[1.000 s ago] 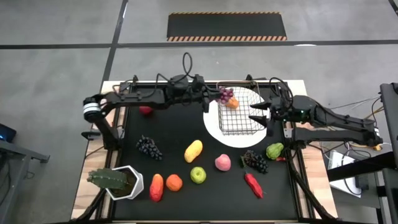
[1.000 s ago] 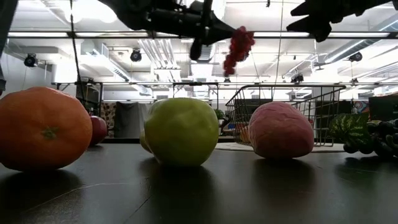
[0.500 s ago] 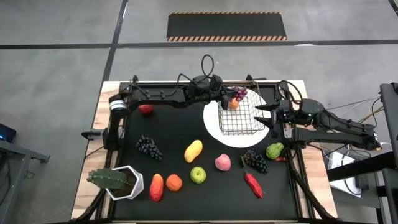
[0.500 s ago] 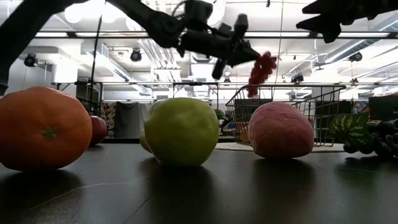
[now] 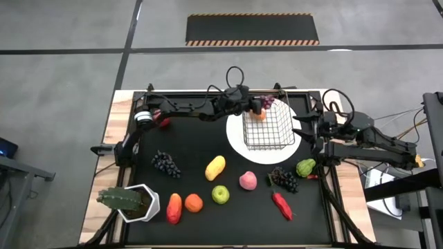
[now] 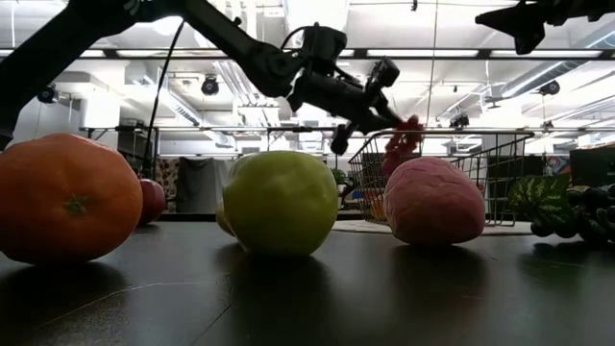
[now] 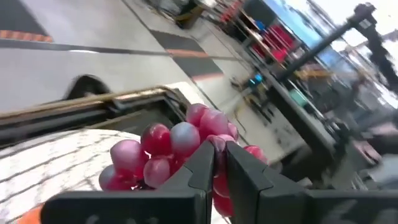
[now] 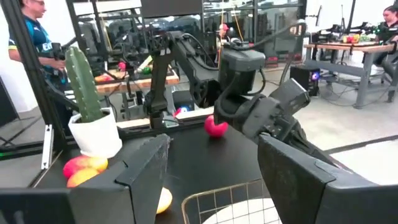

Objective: Build produce basket
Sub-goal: Put the red grapes into the wire basket, then put the yellow mango into the wire basket

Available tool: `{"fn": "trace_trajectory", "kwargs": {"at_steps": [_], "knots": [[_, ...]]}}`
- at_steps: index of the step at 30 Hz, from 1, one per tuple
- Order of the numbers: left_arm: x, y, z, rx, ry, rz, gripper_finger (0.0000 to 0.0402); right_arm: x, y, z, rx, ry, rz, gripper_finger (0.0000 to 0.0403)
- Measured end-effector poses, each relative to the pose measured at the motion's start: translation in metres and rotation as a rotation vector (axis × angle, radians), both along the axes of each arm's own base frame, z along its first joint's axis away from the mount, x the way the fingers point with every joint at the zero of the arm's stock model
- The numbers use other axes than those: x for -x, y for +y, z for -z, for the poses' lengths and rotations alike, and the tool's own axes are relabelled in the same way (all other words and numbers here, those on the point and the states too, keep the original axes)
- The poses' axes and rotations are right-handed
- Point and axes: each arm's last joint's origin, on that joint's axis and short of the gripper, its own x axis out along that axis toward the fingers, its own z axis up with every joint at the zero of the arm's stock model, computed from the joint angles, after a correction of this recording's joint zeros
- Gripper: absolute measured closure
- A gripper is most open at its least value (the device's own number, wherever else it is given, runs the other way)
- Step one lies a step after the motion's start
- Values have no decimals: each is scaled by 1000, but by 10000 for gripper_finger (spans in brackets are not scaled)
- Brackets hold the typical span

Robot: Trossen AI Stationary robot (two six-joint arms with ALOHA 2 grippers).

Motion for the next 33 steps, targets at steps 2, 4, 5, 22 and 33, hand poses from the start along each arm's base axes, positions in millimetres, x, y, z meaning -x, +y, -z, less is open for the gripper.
{"fn": "trace_trajectory", "kwargs": {"at_steps": [2,4,5,22,33], "knots": [[1,1,2,40,-7,-36,386,0,0,1,-2,6,0,170],[1,2,2,89,-32,-55,386,0,0,1,-3,13,0,170],[2,3,2,113,-49,-65,386,0,0,1,-4,14,0,170],[6,11,8,280,-73,-131,382,0,0,3,-44,27,2,170],[7,13,7,290,-81,-136,297,0,0,5,-57,36,3,170]]}}
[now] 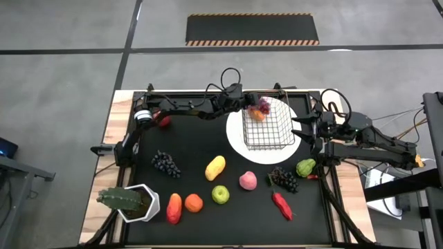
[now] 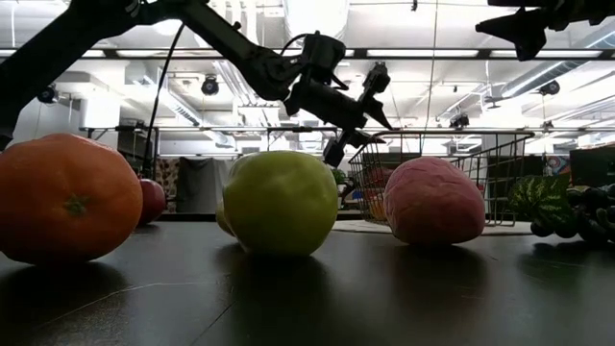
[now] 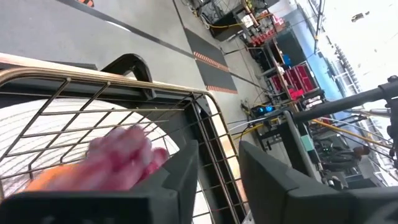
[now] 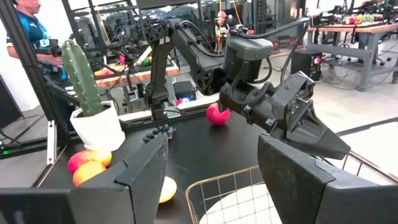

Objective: Build produce basket
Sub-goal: Put the yellow mango into the wire basket

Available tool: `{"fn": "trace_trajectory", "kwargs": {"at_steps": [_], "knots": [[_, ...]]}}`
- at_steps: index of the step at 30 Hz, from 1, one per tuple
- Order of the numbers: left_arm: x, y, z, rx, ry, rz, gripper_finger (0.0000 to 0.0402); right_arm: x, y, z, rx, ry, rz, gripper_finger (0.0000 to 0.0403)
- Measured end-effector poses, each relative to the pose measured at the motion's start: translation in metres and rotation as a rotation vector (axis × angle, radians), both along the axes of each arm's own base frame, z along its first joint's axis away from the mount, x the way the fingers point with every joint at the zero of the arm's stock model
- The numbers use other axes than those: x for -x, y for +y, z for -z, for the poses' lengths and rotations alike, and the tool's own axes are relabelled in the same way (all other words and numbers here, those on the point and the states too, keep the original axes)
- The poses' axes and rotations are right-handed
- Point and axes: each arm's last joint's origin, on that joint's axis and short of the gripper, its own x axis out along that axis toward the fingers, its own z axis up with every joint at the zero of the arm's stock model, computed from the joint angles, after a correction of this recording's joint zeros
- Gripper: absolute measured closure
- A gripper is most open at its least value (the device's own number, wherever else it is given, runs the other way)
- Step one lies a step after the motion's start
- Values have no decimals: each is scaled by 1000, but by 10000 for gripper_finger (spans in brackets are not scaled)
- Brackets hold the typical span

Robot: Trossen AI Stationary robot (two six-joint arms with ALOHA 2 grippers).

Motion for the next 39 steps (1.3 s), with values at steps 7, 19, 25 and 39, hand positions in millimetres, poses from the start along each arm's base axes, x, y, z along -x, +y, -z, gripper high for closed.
{"fn": "trace_trajectory", "kwargs": {"at_steps": [7,19,25,39], "knots": [[-1,-2,-3,4,-22,68,268,0,0,0,-13,-2,1,170],[1,-15,-42,-254,-125,338,267,0,0,0,-43,-7,4,170],[10,-37,-77,-519,-157,542,267,-2,0,1,-104,-10,8,170],[59,-128,-116,-793,157,1073,267,-23,-4,-6,-112,9,-31,170]]}}
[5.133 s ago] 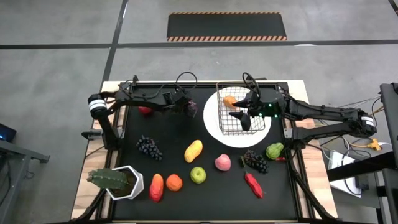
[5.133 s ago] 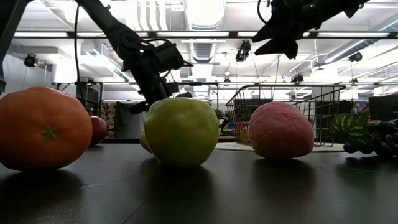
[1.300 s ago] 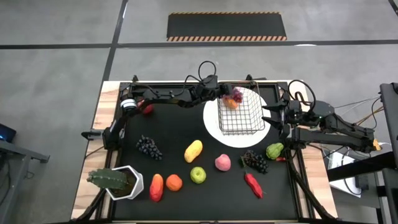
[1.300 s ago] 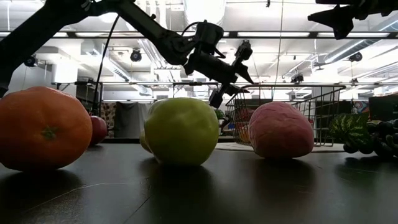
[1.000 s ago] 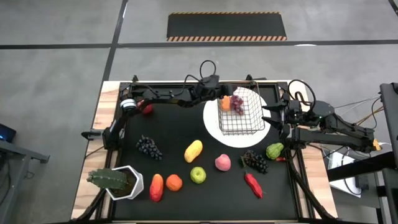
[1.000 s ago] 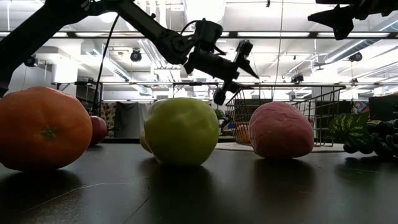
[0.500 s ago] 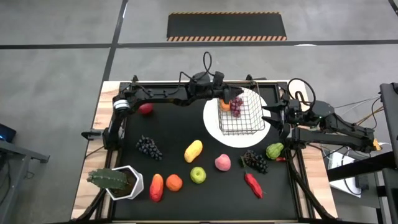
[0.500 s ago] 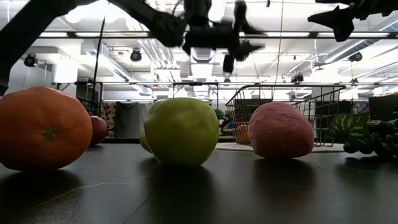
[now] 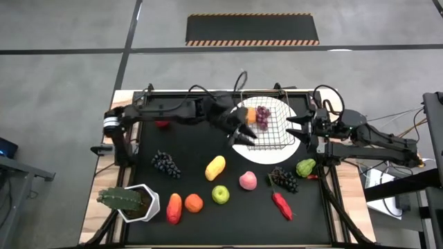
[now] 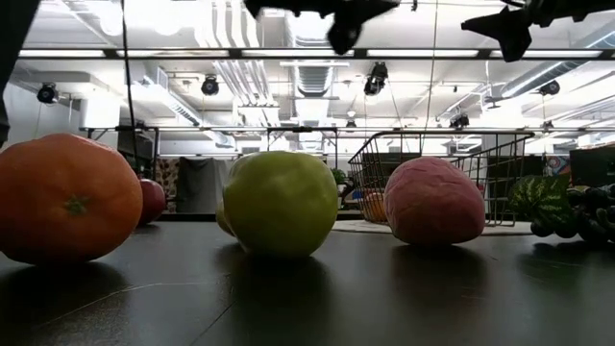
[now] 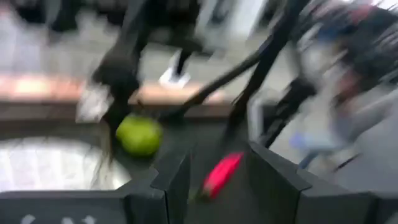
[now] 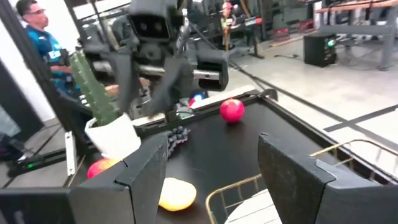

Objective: Build produce basket
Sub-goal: Put the yellow mango into the wire basket

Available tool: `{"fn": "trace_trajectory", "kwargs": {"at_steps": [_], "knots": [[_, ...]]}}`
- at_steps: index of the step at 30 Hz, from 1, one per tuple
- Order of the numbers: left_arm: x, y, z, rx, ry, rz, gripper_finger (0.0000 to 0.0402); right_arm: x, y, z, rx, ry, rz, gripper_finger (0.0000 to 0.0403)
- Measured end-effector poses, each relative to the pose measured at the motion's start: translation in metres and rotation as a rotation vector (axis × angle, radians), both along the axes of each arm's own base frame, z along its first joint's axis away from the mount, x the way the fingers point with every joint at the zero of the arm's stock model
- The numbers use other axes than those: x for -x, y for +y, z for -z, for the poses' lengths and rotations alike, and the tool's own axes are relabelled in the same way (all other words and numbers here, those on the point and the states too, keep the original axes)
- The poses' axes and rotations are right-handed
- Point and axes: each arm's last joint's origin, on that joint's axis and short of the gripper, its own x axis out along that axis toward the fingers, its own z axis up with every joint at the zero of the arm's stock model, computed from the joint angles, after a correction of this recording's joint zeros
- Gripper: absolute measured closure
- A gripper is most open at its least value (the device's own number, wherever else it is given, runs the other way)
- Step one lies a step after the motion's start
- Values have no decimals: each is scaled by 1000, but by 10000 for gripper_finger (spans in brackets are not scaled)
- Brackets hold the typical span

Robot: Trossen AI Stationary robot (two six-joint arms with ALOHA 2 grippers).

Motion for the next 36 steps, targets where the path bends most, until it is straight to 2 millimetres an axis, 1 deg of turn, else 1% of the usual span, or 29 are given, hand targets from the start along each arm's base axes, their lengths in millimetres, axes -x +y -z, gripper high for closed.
{"fn": "trace_trajectory", "kwargs": {"at_steps": [4,6,9,13,18,21,23,26,28,31,34,36], "knots": [[25,-25,7,-160,286,-203,267,-2,1,-3,7,1,-37,170],[38,-37,13,-209,429,-289,267,0,1,-5,20,-9,-41,170],[51,-52,21,-208,592,-355,267,2,2,-9,43,-23,-43,170],[61,-65,30,-124,739,-415,267,3,2,-11,65,-30,-44,170],[67,-74,50,-51,848,-467,267,3,2,-11,73,-27,-45,170],[70,-78,64,-25,894,-495,253,3,2,-11,79,-22,-45,170],[71,-79,76,-14,916,-522,232,3,2,-11,81,-21,-46,170],[70,-78,90,16,893,-595,187,3,2,-11,82,-20,-49,170],[70,-77,97,47,884,-678,154,3,2,-11,82,-20,-49,170],[70,-76,107,106,863,-737,113,3,2,-11,86,-20,-49,170],[70,-77,114,150,862,-771,88,3,2,-11,88,-20,-49,170],[70,-78,119,162,849,-778,83,3,2,-11,88,-20,-49,170]]}}
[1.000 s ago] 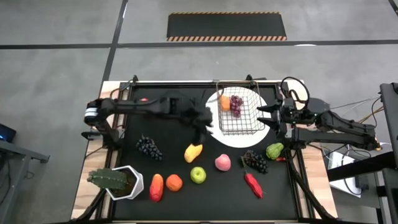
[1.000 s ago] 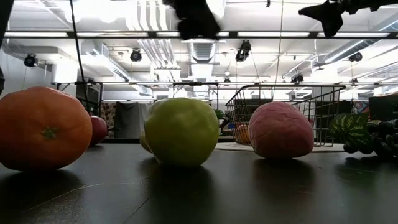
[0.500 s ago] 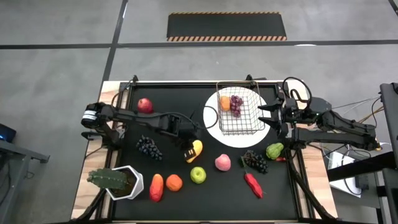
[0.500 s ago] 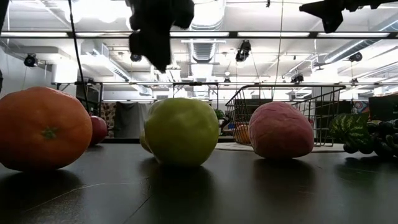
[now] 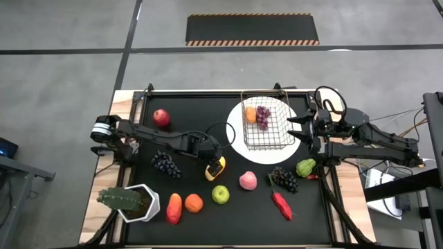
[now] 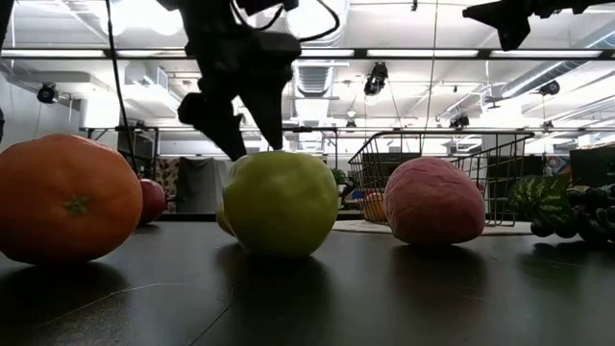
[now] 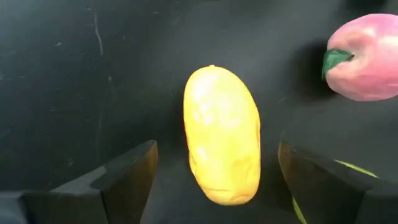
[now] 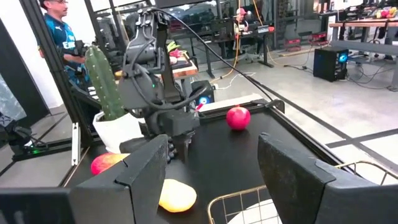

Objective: Build produce basket
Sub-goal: Put the yellow mango into the wire basket

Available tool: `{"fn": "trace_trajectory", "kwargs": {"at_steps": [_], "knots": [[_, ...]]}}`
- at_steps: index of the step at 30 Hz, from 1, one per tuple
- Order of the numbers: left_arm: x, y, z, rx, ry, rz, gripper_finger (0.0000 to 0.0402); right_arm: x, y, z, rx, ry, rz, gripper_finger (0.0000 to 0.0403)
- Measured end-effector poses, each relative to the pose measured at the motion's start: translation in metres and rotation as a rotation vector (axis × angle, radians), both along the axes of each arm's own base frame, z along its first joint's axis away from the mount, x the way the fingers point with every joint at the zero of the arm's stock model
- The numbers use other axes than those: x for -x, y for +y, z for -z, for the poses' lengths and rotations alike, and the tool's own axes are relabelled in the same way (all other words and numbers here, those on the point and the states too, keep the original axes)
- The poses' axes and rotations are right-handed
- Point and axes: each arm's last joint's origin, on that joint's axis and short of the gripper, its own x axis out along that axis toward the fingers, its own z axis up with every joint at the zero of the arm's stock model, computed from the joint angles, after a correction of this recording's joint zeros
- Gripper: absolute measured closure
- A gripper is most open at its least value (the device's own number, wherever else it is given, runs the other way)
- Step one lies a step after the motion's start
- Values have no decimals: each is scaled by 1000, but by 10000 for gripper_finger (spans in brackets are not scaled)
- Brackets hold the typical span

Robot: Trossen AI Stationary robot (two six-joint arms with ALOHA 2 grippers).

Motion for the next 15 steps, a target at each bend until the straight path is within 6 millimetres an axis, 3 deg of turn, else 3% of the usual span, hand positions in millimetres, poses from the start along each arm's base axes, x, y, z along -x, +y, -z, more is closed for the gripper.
{"fn": "trace_trajectory", "kwargs": {"at_steps": [9,15], "knots": [[-3,-3,23,2,-42,7,82,0,0,0,1,1,1,170],[-17,-8,37,2,-49,16,82,0,0,1,2,8,2,170]]}}
